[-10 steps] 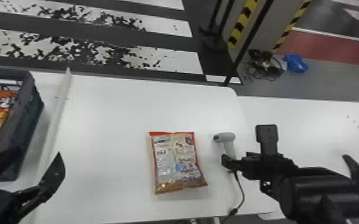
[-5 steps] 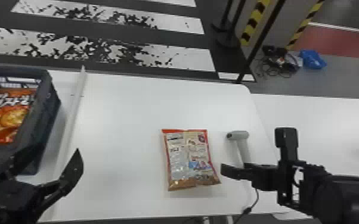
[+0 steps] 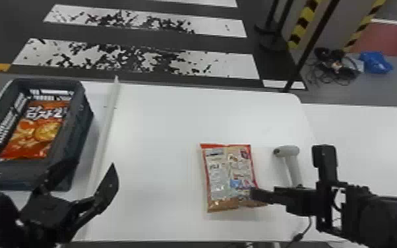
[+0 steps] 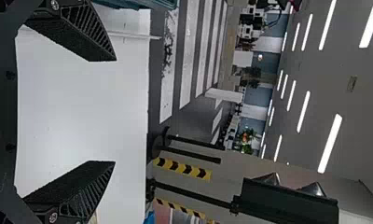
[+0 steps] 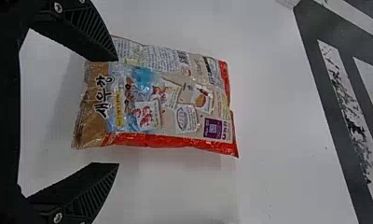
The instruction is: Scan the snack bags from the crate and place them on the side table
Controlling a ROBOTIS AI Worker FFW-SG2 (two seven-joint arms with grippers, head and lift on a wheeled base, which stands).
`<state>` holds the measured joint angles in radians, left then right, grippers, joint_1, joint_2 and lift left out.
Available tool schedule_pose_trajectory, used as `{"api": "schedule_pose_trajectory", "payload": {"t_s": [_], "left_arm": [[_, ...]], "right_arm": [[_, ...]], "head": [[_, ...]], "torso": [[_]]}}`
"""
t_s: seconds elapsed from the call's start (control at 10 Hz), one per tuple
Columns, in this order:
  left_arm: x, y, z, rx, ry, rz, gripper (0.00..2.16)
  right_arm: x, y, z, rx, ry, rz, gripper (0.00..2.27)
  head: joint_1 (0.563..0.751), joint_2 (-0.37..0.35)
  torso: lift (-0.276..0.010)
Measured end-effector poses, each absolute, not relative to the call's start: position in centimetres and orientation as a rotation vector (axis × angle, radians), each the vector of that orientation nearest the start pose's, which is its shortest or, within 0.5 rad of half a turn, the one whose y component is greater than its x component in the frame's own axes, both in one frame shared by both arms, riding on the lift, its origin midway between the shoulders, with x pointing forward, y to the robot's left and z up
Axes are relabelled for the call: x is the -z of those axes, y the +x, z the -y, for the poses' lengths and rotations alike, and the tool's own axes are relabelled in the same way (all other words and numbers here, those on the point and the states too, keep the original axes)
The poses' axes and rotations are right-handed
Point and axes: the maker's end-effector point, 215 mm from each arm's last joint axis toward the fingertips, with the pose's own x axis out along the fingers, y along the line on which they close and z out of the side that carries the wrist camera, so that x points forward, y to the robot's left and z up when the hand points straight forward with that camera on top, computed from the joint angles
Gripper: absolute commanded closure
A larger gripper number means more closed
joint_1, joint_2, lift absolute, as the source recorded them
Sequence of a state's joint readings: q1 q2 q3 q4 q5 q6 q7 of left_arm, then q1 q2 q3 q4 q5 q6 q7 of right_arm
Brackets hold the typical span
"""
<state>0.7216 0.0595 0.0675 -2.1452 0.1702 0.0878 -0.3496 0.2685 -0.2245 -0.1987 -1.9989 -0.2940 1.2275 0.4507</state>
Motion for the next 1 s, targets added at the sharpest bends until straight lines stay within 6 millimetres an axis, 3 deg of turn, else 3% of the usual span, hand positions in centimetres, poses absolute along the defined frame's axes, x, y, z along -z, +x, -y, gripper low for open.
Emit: {"api": "schedule_pose_trajectory", "payload": {"t_s": [0.3,0.4,0.5,0.6,0.7,1.0], "left_arm": [[39.0,36.2,-19.0,0.320,-0.122,-0.217,0.09],[39.1,36.1,-19.1,0.320,-0.121,-0.218,0.09],[39.1,36.1,-19.1,0.319,-0.121,-0.219,0.09],[39.2,36.1,-19.1,0.318,-0.121,-0.221,0.09],[39.3,36.1,-19.2,0.317,-0.121,-0.223,0.09],[39.4,36.1,-19.2,0.316,-0.121,-0.222,0.09]], "right_arm": [[54.7,37.3,23.9,-0.367,0.290,-1.044,0.09],[55.5,37.5,23.8,-0.373,0.287,-1.058,0.27],[55.9,37.5,23.4,-0.391,0.302,-1.069,0.73],[56.1,37.5,23.0,-0.411,0.322,-1.075,1.67],[56.4,37.5,22.9,-0.413,0.334,-1.083,2.26],[56.5,37.2,22.6,-0.432,0.385,-1.094,2.26]], "head": [[0.695,-0.077],[0.695,-0.076],[0.695,-0.071],[0.695,-0.062],[0.695,-0.059],[0.695,-0.054]], "torso": [[-0.050],[-0.050],[-0.050],[-0.050],[-0.050],[-0.050]]}}
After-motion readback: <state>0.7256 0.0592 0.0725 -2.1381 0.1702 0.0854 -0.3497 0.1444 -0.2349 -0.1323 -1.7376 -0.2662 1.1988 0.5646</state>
